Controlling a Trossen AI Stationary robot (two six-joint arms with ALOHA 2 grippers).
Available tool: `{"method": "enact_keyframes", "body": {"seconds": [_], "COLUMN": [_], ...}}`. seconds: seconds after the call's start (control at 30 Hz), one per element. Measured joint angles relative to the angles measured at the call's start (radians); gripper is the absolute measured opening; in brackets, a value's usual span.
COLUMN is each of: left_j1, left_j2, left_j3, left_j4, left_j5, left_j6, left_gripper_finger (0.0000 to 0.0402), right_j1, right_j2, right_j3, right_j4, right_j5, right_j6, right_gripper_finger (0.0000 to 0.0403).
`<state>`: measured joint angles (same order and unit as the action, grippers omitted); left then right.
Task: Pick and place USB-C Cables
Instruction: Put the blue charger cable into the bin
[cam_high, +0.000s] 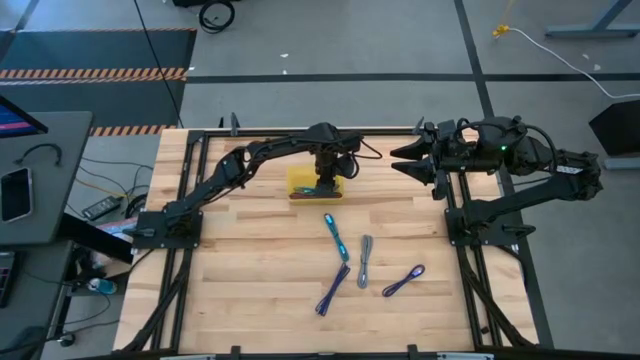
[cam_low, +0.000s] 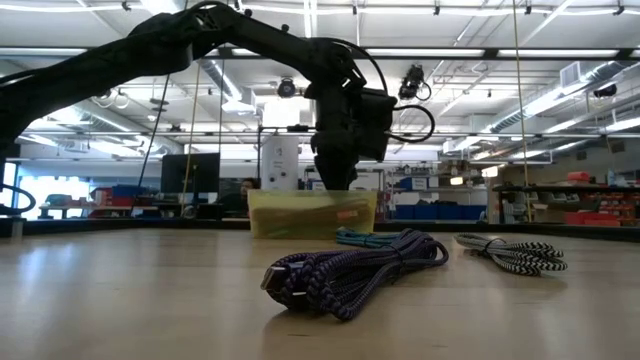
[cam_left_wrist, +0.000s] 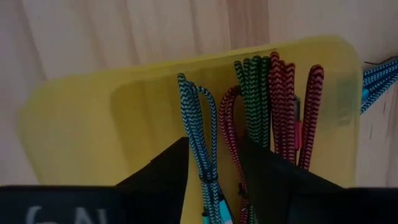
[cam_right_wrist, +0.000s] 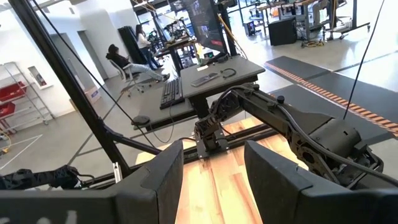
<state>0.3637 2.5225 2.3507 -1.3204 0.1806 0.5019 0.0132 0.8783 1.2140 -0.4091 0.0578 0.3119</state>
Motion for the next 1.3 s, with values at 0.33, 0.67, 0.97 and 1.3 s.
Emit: {"method": "enact_keyframes", "body": {"seconds": [0.33, 0.67, 0.97, 1.3], "left_j1": [-0.003, -0.12, -0.327, -0.404], "left_j2": [-0.076, -0.276, -0.299, -0.297], "left_j3": [0.005, 0.007, -0.014, -0.206], "left_j4": [-0.078, -0.096, -0.037, 0.082], "left_j5": [0.003, 0.096, 0.093, -0.092], "left_j6": [-0.083, -0.068, -0.081, 0.071], "left_gripper_finger": [0.0165, 0.0165, 0.0165, 0.0165], "right_j1": [0.0, 0.0, 0.0, 0.0], "right_j2": [0.0, 0.0, 0.0, -0.013], "right_j3": [0.0, 0.0, 0.0, 0.0], "right_j4": [-0.01, -0.011, -0.011, 0.098], "right_j5": [0.0, 0.0, -0.003, -0.117], "right_j6": [0.0, -0.042, -0.053, -0.122], "right_gripper_finger": [0.0176, 0.0176, 0.0176, 0.0176]}}
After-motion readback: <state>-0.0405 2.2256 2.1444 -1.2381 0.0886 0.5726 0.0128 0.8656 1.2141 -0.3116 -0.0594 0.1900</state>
